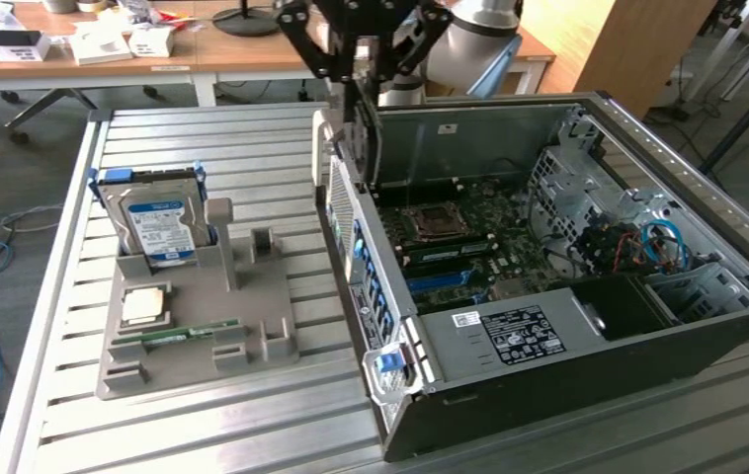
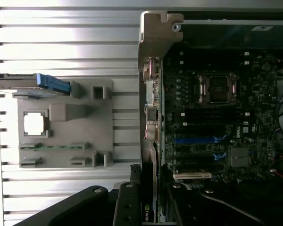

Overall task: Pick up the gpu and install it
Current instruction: 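Pick up the gpu and move the gpu toward the slot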

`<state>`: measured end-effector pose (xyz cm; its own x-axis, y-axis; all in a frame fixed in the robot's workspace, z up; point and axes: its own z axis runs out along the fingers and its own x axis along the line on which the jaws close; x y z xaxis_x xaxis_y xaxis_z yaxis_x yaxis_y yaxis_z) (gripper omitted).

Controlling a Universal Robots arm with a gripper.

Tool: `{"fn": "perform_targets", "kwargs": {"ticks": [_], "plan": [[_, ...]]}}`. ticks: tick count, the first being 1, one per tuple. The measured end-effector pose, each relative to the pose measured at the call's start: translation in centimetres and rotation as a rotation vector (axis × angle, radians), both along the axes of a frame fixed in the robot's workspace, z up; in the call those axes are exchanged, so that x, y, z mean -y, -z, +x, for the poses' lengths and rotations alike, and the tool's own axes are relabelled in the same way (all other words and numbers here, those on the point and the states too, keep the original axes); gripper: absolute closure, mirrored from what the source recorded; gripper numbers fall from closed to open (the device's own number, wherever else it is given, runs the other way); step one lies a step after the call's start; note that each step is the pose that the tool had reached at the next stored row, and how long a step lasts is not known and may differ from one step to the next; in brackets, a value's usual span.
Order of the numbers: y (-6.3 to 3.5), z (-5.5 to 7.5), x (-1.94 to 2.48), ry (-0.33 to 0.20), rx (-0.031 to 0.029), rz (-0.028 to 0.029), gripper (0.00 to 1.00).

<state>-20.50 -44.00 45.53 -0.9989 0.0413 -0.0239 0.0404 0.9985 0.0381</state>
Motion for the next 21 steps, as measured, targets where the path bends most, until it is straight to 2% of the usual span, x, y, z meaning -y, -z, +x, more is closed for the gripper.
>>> {"fn": "perform_targets", "kwargs": {"ticks": [8, 11, 21], "plan": [[0.00, 3.6, 0.00, 0.000, -0.0002, 0.0000, 0.73], [0.00, 5.9, 0.01, 0.000, -0.0002, 0.0000, 0.73], [0.00, 10.4, 0.00, 0.000, -0.0002, 0.0003, 0.73]]}}
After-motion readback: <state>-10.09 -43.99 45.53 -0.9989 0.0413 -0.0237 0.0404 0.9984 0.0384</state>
